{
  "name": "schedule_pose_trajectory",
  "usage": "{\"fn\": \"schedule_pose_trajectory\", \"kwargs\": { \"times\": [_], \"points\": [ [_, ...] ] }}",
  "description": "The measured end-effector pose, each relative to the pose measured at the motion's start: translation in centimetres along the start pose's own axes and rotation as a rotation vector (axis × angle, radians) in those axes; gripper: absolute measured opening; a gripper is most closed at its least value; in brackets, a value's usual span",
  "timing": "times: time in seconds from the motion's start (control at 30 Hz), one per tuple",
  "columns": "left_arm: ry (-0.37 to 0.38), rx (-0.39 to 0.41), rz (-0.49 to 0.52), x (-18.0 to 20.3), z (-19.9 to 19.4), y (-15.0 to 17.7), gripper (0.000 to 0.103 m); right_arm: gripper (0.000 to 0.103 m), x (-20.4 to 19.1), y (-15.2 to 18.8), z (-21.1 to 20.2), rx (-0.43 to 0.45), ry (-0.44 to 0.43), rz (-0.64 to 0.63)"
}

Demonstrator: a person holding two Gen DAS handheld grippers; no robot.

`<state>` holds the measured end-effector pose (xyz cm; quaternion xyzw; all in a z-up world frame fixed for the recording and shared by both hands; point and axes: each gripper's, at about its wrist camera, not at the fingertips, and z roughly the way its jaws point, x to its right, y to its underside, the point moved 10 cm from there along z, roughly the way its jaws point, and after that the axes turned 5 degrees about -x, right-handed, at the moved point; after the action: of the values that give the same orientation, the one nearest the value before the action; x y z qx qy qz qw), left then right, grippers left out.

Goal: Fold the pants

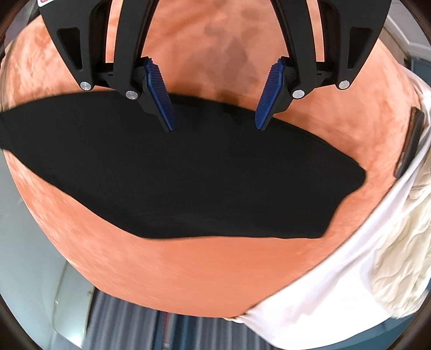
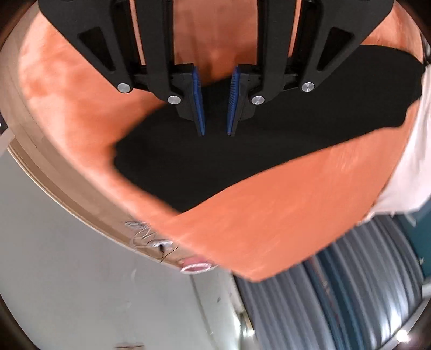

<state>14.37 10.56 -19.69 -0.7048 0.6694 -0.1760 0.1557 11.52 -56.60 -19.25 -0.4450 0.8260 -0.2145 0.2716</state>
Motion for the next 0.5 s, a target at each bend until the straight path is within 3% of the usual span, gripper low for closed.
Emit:
{"fn": "schedule_pose_trajectory", "kwargs": {
  "times": [0.13,0.23,0.27,0.3,0.33,0.37,0.43,0.5],
  "points": [
    [0.017,-0.015,0.056,5.4,-0.3,1.5,0.060,0.018,4.9,-1.4,0.5,-0.011,0.033,0.057],
    [0.025,-0.023,0.102,8.8,-0.4,2.7,0.067,0.018,4.9,-2.2,0.9,-0.019,-0.001,0.022],
    [0.024,-0.023,0.115,9.7,-0.5,2.9,0.068,0.026,4.8,-2.1,1.1,-0.022,-0.004,-0.002],
    [0.020,-0.022,0.139,10.9,-0.5,3.3,0.068,0.048,4.2,-3.4,1.9,-0.032,-0.003,-0.046],
    [0.013,-0.024,0.157,11.8,-0.5,3.5,0.068,0.058,3.7,-3.8,2.3,-0.033,0.006,-0.084],
    [0.011,-0.024,0.170,12.7,-0.5,3.7,0.068,0.059,3.0,-3.7,2.6,-0.026,0.018,-0.115],
    [0.015,-0.026,0.186,13.8,-0.5,3.9,0.068,0.052,1.7,-3.1,4.6,-0.052,0.026,-0.200],
    [0.014,-0.025,0.201,15.1,-0.6,4.0,0.068,0.033,0.8,-3.2,6.3,-0.102,0.008,-0.249]
  ]
}}
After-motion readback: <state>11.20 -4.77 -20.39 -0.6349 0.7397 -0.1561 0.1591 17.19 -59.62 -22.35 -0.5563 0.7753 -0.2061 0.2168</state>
